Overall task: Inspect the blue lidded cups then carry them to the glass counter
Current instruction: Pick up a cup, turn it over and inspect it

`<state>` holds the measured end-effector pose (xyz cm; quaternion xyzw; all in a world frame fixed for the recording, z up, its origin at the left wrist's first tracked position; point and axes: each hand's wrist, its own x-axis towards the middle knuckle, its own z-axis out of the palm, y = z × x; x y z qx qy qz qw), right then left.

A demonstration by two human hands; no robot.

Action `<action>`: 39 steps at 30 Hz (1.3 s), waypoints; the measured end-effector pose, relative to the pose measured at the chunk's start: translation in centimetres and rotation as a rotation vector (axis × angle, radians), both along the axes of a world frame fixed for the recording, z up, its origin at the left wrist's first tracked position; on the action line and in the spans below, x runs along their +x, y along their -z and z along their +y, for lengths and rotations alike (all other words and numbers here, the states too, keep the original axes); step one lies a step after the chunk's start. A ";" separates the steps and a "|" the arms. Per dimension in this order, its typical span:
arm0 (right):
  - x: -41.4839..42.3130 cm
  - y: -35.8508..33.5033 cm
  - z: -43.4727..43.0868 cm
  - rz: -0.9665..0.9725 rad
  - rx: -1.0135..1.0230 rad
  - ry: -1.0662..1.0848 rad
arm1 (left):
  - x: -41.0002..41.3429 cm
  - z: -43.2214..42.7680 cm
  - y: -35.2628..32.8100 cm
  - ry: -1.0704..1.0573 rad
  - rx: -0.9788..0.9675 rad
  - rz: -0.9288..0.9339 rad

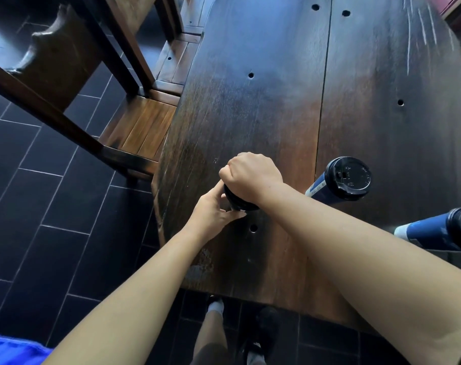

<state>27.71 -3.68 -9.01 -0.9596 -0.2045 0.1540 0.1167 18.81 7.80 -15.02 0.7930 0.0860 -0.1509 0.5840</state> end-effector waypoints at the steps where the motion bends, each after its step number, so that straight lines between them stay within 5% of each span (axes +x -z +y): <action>1: -0.1 0.1 0.0 -0.001 0.003 0.004 | 0.0 0.1 0.0 -0.001 0.000 0.001; 23: -0.4 -1.0 -0.2 0.072 0.056 0.088 | 0.3 0.3 -0.3 0.032 -0.009 0.035; 32: -1.4 -5.7 -5.2 0.329 0.645 0.402 | -1.0 0.2 -5.7 0.127 -0.057 0.026; 39: -5.5 -10.5 -8.4 0.488 0.962 0.397 | -2.4 -0.8 -11.7 0.146 -0.163 -0.002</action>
